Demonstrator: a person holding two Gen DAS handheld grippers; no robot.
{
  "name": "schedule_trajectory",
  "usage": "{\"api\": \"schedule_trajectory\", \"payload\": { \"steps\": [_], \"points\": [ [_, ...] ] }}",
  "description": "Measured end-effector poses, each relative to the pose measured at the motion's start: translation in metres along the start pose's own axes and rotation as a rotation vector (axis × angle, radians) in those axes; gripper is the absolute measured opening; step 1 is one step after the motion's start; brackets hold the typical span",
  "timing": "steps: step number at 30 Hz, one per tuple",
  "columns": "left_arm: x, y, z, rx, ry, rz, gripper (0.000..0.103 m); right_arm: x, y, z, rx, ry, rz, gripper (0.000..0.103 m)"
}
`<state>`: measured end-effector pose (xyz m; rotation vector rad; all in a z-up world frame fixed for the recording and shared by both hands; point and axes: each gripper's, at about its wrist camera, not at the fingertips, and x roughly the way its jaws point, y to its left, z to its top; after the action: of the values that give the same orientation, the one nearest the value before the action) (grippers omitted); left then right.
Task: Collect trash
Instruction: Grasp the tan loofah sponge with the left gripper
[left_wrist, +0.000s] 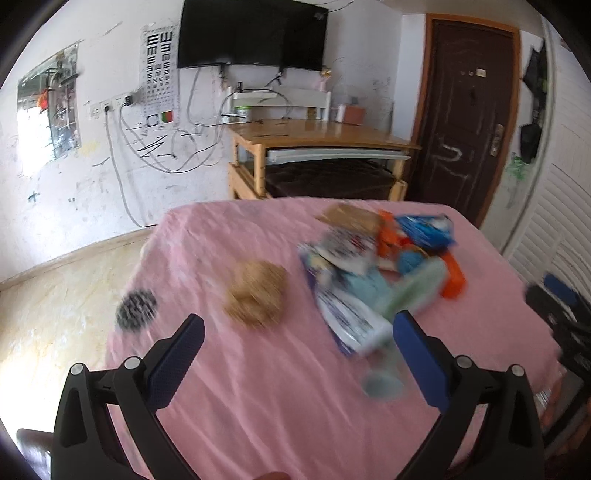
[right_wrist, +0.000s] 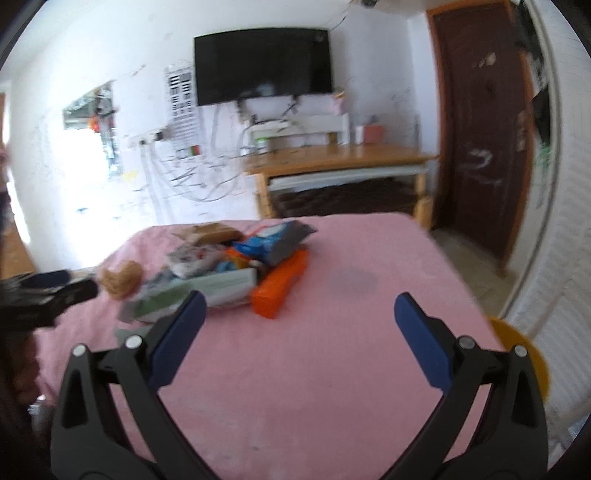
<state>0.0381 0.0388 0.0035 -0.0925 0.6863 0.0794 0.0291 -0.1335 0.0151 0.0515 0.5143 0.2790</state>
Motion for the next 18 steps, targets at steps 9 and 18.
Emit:
{"api": "schedule_trajectory", "payload": {
  "steps": [9, 18],
  "points": [
    [0.059, 0.034, 0.048, -0.035, 0.192, 0.011, 0.097, 0.04, 0.008, 0.015, 0.118, 0.184, 0.259, 0.098],
    [0.093, 0.04, 0.053, -0.054, 0.305, -0.015, 0.095, 0.076, 0.018, 0.021, 0.334, 0.398, 0.506, 0.098]
  ]
}}
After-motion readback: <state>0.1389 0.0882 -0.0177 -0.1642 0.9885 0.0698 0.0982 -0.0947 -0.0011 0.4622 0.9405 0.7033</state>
